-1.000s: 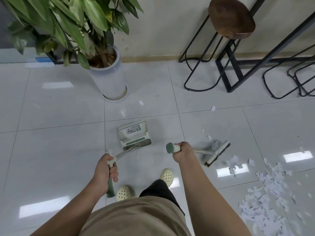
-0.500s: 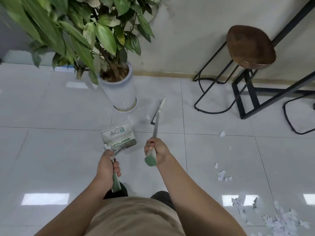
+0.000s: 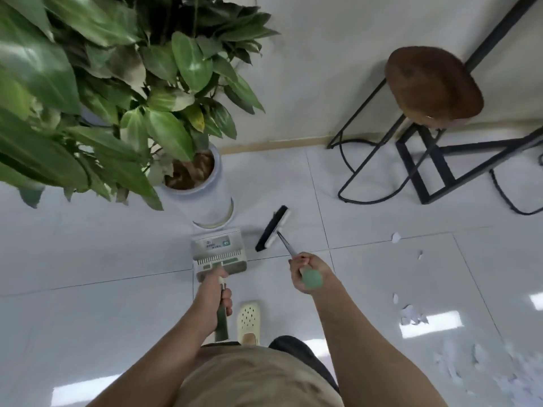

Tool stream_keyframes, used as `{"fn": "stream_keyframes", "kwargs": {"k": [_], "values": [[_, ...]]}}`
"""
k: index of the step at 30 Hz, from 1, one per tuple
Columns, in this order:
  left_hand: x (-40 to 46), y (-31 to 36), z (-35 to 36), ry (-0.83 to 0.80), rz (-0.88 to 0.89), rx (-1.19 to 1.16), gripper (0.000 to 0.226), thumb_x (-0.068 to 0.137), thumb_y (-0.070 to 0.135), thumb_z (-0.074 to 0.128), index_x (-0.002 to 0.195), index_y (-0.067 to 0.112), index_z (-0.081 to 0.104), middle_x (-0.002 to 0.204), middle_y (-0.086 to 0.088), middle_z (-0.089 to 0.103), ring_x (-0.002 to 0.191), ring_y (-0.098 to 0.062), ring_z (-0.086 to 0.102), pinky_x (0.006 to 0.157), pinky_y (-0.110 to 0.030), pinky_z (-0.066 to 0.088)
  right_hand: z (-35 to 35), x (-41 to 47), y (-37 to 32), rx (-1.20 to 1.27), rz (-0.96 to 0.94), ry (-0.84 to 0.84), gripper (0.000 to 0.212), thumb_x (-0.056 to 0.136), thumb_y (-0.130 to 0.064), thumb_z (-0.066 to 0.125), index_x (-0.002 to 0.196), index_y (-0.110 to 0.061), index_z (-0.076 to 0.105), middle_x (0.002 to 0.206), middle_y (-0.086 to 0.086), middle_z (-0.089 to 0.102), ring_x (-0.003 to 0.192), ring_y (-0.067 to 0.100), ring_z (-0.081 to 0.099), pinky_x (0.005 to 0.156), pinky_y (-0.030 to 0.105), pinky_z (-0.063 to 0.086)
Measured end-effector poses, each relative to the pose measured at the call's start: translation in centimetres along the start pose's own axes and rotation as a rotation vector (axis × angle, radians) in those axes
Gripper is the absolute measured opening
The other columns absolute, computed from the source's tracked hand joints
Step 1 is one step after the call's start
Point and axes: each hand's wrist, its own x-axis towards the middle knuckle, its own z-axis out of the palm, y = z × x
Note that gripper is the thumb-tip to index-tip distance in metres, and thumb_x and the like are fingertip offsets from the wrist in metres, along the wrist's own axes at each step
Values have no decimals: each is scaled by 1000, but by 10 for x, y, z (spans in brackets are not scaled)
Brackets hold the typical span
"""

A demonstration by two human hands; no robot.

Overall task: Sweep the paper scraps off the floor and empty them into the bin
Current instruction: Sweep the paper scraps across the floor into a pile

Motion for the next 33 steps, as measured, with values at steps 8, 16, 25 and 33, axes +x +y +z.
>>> {"fn": "stream_keyframes", "kwargs": {"k": [8,16,25,33], "values": [[25,30,99,-157,-41,133,18,92,28,52,79,19,43,45,3,36,31,-12,30,41,-19,31,-77,-58,-42,139,-289,242,22,73,4,50,66,-12,38,40,-1,38,27,10,38,29,15,34],[24,24,194,-210,-55,285,21,89,32,49,73,19,41,44,4,32,32,-13,26,40,-18,28,-155,-117,-103,85,-412,643,24,87,-1,46,65,-10,40,43,3,42,28,13,40,36,18,37],[-10,-9,353,-205,-45,315,20,87,32,48,72,22,39,43,7,32,31,-10,27,38,-16,27,-153,-169,-200,258,-520,277,27,88,6,45,69,-13,39,47,1,36,32,9,33,31,15,31],[-31,-18,453,-180,-7,302,20,87,31,48,72,22,38,42,7,29,30,-10,25,38,-16,25,-186,-184,-324,320,-291,-89,24,94,-4,43,71,-12,44,48,0,43,33,6,42,34,10,35]]}}
